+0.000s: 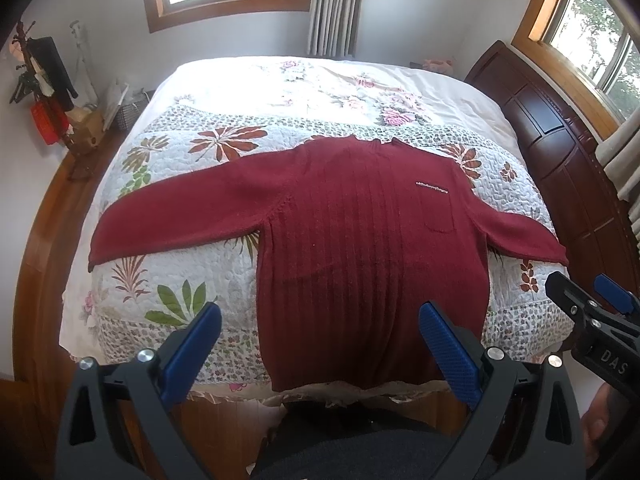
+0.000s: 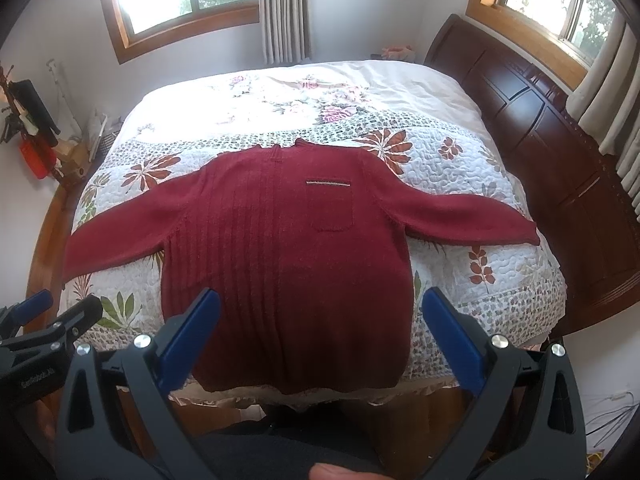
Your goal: Fold small clothes
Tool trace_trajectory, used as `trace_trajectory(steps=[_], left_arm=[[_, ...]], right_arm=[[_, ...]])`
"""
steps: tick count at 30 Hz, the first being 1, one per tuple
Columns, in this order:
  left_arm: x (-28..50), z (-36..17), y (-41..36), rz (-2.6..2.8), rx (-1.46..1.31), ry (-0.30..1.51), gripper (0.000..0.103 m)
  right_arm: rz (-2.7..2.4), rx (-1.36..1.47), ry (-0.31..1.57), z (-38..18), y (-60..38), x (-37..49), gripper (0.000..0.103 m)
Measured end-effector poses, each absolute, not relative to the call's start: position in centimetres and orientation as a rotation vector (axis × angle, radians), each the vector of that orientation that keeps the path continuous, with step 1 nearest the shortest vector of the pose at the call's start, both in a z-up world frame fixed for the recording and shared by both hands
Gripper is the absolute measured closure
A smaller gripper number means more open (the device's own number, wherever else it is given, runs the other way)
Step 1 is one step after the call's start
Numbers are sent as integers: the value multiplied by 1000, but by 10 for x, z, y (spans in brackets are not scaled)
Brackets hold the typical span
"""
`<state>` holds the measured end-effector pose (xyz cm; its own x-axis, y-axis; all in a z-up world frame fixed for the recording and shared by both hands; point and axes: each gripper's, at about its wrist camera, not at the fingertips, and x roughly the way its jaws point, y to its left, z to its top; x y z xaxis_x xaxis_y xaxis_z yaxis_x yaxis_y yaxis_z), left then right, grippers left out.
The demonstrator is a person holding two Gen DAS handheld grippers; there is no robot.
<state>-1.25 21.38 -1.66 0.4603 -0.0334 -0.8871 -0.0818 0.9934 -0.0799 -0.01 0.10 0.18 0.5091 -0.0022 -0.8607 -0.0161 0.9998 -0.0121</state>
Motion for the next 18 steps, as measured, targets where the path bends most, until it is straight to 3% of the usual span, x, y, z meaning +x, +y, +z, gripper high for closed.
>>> trace_trajectory(steps=[18], left_arm=[[-9, -16, 213, 27, -117, 1093, 4]], right_arm=[[10, -28, 1033, 3, 3, 3, 3]])
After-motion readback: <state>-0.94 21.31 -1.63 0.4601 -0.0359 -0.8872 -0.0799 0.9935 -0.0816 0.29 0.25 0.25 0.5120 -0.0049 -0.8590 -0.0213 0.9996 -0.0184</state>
